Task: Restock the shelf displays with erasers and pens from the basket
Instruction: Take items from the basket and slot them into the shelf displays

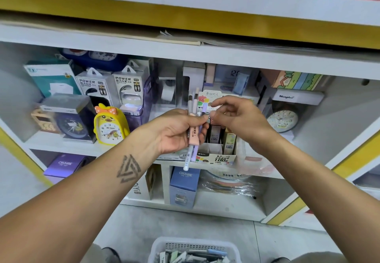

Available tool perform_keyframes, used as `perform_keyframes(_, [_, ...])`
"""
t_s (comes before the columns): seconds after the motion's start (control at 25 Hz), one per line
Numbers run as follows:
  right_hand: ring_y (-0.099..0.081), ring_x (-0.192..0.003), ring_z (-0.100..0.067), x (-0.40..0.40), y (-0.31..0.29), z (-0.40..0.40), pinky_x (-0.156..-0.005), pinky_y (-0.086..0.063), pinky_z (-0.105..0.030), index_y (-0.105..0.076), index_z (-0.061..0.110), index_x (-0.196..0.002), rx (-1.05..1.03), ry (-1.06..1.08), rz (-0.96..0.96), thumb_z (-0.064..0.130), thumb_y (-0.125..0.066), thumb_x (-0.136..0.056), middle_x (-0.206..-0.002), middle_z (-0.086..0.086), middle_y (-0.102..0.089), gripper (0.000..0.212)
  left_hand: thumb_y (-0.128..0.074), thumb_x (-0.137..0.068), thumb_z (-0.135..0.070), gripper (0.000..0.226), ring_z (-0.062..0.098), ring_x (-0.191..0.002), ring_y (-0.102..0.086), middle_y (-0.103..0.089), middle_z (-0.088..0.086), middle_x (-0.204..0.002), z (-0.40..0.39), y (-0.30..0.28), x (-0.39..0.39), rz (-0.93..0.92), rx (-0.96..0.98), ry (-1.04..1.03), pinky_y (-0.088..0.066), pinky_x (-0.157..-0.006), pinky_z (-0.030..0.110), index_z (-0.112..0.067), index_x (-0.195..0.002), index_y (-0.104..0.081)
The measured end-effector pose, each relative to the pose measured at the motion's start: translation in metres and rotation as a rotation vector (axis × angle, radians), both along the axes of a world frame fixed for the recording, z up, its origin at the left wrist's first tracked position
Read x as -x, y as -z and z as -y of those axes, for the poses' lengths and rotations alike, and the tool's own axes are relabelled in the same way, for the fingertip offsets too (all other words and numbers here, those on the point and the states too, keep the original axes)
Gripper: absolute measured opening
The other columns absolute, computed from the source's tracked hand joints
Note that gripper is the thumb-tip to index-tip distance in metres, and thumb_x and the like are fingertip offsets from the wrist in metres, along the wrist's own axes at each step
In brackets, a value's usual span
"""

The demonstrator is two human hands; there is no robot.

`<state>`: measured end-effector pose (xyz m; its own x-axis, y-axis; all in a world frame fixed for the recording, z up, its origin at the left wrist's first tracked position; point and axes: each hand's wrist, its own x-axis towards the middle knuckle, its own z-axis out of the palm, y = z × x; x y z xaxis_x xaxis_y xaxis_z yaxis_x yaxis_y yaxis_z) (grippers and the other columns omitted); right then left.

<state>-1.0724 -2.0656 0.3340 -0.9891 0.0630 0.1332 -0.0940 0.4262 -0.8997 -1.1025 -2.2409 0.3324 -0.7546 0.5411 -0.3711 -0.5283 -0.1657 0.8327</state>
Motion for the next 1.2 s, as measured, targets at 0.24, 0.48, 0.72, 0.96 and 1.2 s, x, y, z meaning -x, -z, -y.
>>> perform_keyframes(0.24, [-0.064, -0.069, 0.009, -0.011, -0.003, 0.016, -0.068, -0.048, -0.007, -0.055, 0.020, -0.138, -0.068, -0.277, 0.111, 0.010, -0.088, -0.073, -0.079, 0.022, -0.068, 0.073, -0.052, -0.097, -0.005, 0.015, 0.024, -0.071, -0.071, -0.069, 0.019, -0.087, -0.006, -0.001, -0.003, 0.021, -0.097, -0.034, -0.060, -0.057, 0.031, 0.002, -0.092, -0.065])
perform_keyframes(0.48, [-0.063, -0.068, -0.020, -0.011, -0.010, 0.013, -0.066, -0.063, -0.039, -0.063, 0.018, -0.123, 0.060, -0.198, 0.080, -0.002, -0.086, -0.070, -0.085, -0.006, -0.059, 0.062, -0.044, -0.102, -0.020, 0.026, 0.026, -0.089, -0.069, -0.069, 0.016, -0.099, -0.005, -0.008, -0.007, 0.075, -0.210, 0.056, -0.056, -0.085, 0.039, -0.004, -0.111, -0.062])
perform_keyframes(0.72, [-0.065, -0.053, -0.009, -0.004, -0.002, -0.001, -0.052, -0.048, -0.019, -0.063, 0.017, -0.098, 0.215, -0.017, 0.013, 0.005, -0.080, -0.082, -0.065, 0.001, -0.071, 0.027, -0.047, -0.099, 0.000, 0.021, 0.029, -0.091, -0.061, -0.062, 0.018, -0.089, -0.009, -0.003, 0.000, 0.002, -0.090, -0.090, -0.053, -0.089, 0.057, 0.005, -0.115, -0.058])
perform_keyframes(0.96, [-0.070, -0.062, -0.025, -0.001, -0.002, 0.004, -0.060, -0.059, -0.037, -0.063, 0.005, -0.089, 0.147, -0.006, -0.048, 0.006, -0.072, -0.090, -0.078, -0.021, -0.073, 0.010, -0.053, -0.097, -0.004, 0.005, 0.033, -0.071, -0.072, -0.062, 0.011, -0.060, 0.030, -0.004, 0.022, -0.013, 0.075, -0.272, -0.060, -0.063, 0.044, -0.001, -0.101, -0.053])
perform_keyframes(1.2, [-0.075, -0.070, -0.025, 0.005, 0.017, 0.029, -0.066, -0.063, -0.037, -0.063, 0.004, -0.085, -0.075, -0.076, -0.002, 0.000, -0.068, -0.091, -0.085, -0.020, -0.071, 0.009, -0.050, -0.099, -0.005, 0.005, 0.026, -0.053, -0.066, -0.056, 0.010, -0.058, 0.066, -0.003, 0.033, -0.003, 0.089, -0.362, -0.059, -0.057, 0.034, -0.003, -0.096, -0.052])
